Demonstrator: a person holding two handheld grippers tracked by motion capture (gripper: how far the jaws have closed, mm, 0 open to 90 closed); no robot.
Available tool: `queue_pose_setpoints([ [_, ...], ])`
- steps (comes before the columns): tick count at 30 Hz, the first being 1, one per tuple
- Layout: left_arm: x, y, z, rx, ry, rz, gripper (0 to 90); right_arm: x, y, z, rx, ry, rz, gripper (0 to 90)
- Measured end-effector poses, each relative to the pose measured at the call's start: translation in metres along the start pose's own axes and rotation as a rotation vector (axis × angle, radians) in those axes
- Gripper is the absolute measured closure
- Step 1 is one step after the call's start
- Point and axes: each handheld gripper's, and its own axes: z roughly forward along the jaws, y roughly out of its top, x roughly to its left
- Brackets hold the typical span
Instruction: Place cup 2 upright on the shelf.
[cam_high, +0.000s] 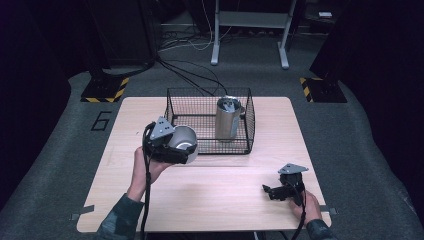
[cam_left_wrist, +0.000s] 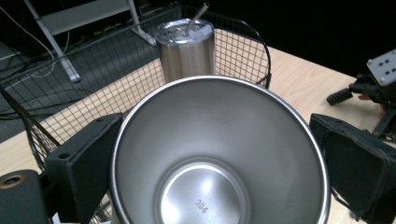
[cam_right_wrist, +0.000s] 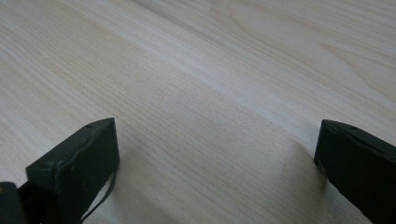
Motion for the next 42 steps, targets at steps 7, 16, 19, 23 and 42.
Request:
queue_pose_setpoints([
  [7, 0.004, 0.011, 0.007, 0.004, -0.007, 0.014, 6.4, 0.0, 0.0, 0.0, 0.0, 0.002, -0.001, 0.0],
  [16, 0.011, 0.026, 0.016, -0.004, -0.018, 0.012, 6.4, 0.0, 0.0, 0.0, 0.0, 0.002, -0.001, 0.0],
  [19, 0.014, 0.031, 0.019, -0.002, -0.019, 0.005, 6.4, 0.0, 0.0, 0.0, 0.0, 0.002, -0.001, 0.0],
  [23, 0.02, 0.038, 0.025, -0.011, -0.026, 0.009, 6.4, 0.0, 0.0, 0.0, 0.0, 0.001, -0.001, 0.0],
  [42, 0.036, 0.065, 0.064, 0.01, -0.016, 0.02, 6.4, 0.0, 0.0, 0.0, -0.001, 0.002, -0.002, 0.0],
])
